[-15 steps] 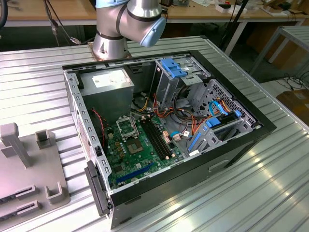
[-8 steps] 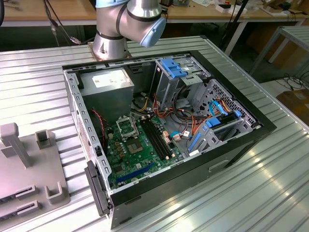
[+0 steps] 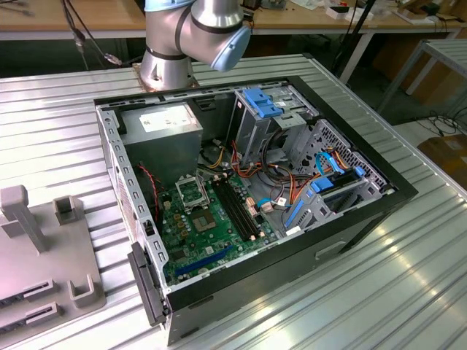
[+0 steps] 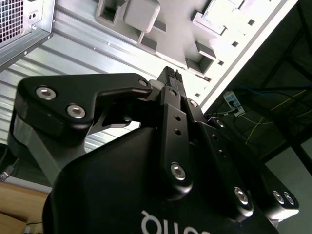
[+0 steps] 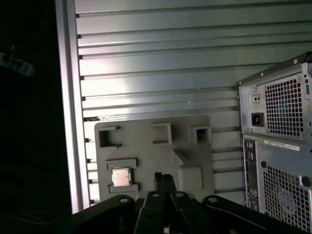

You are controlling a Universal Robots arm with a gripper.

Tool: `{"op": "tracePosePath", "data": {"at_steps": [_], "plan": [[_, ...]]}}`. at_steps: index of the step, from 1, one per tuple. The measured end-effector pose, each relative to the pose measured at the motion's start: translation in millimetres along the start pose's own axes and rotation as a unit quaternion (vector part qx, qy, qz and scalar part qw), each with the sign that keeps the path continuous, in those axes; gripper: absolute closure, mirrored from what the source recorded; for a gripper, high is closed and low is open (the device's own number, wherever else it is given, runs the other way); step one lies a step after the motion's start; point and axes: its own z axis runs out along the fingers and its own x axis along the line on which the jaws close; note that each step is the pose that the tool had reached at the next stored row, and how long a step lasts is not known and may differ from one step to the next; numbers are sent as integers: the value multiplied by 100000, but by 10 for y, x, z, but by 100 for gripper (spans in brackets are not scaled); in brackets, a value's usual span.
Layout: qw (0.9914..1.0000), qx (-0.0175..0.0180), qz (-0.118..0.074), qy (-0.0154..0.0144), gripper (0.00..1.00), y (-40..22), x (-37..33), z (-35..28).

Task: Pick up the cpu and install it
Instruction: 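Reach for the cpu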

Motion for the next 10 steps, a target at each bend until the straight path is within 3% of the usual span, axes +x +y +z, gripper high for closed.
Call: {"op": "tracePosePath", "data": {"at_steps": [2, 6, 10], "plan": [[100000, 1, 0, -1, 89, -5, 47, 0], [100000, -1, -6, 0, 89, -25, 229, 1], [100000, 0, -2, -2, 89, -63, 342, 3]]}}
